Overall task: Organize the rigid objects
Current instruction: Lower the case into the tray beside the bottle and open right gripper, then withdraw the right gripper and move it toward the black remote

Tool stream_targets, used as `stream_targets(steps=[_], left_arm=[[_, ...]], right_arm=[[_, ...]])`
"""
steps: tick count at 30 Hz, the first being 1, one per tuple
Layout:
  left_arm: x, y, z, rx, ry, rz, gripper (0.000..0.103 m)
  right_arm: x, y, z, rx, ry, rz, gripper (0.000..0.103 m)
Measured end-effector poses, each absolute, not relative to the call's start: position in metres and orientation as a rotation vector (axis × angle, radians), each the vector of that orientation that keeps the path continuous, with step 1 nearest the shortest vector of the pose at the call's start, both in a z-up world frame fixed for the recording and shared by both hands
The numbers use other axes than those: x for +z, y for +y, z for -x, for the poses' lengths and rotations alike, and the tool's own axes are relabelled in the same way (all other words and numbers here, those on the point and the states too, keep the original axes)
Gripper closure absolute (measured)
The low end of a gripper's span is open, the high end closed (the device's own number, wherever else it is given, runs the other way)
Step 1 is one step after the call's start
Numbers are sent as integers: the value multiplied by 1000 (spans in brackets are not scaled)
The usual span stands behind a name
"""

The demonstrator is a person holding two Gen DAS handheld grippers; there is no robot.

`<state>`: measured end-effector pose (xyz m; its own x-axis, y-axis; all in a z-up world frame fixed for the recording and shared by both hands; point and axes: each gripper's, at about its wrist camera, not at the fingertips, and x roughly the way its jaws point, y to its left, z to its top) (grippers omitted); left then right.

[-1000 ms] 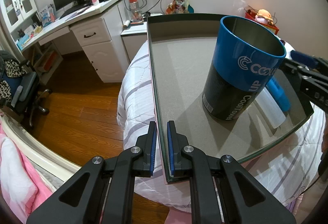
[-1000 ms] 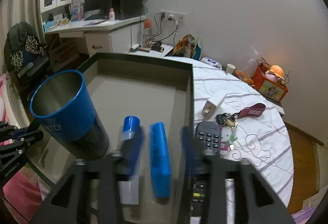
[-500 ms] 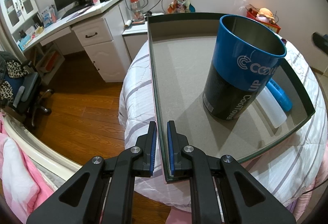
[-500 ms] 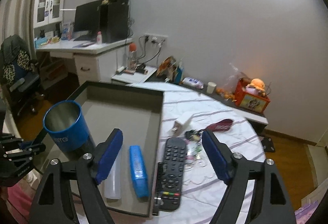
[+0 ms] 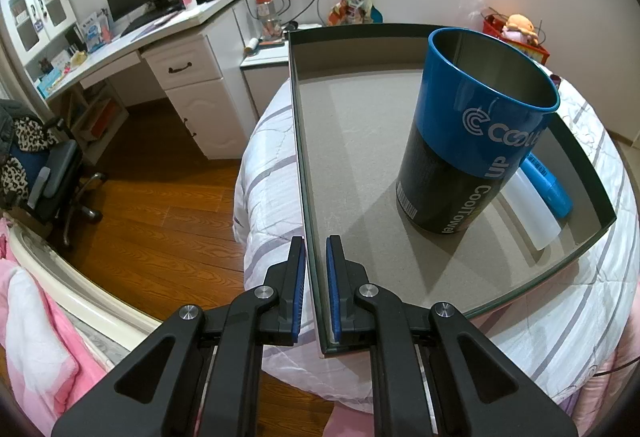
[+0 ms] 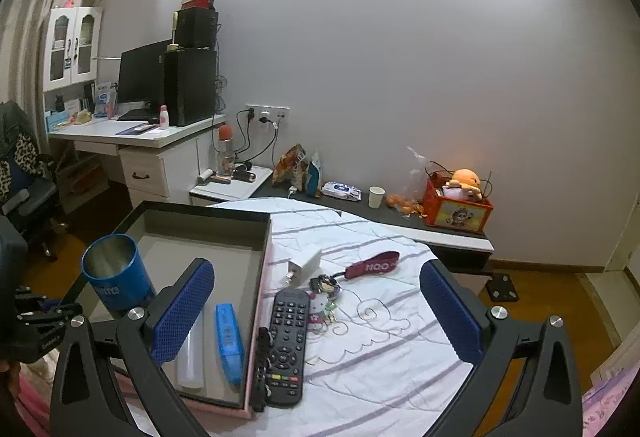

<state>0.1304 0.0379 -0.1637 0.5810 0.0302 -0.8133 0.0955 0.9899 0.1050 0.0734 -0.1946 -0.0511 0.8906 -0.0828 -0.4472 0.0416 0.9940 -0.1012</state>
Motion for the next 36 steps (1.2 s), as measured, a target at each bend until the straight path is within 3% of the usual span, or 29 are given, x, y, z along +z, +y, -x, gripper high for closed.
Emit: stream_targets(steps=[28,36], left_arm=[[-164,39,-128,-25,957,-157,93],[-164,39,-128,-25,957,-157,92]], right_arm=[[-60,-241,-57,-119,513,24,0],[-97,-251,-77,-104,626,-14,0]])
